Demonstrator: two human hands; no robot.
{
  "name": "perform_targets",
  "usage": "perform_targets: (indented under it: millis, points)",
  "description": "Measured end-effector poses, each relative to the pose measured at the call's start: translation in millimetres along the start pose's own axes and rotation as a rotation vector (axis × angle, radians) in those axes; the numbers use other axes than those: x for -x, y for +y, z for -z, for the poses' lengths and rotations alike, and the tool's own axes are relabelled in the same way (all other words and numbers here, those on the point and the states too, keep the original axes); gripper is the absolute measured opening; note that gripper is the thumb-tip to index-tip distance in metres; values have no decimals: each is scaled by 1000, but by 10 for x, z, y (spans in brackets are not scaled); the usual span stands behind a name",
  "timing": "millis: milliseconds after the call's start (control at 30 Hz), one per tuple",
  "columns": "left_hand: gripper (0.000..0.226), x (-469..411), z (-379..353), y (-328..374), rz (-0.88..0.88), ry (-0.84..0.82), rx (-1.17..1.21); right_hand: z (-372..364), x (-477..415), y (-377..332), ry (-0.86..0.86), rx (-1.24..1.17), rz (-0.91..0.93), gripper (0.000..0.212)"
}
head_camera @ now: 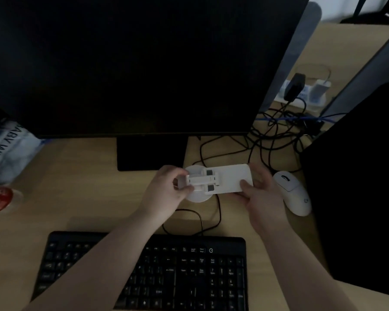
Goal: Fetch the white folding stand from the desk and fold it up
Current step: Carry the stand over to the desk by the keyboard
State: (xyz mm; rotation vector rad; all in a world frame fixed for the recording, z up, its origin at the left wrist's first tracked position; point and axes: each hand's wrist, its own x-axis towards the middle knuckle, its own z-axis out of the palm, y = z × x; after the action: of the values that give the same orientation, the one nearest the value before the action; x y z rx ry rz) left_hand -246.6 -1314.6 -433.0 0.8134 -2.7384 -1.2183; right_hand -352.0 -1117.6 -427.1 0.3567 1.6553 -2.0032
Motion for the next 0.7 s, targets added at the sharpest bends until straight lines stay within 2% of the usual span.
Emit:
perform_targets:
  millis: [100, 467, 700]
  points:
    - [39, -29, -129, -52, -11, 19, -34, 64, -78, 83, 11, -7, -9, 48]
    - [40, -165, -292, -210, -9, 56, -81, 85, -225, 250, -25, -8, -7, 44]
    - [41, -125, -212, -259, 18, 76, -35, 61, -261, 269, -19, 88, 46, 43]
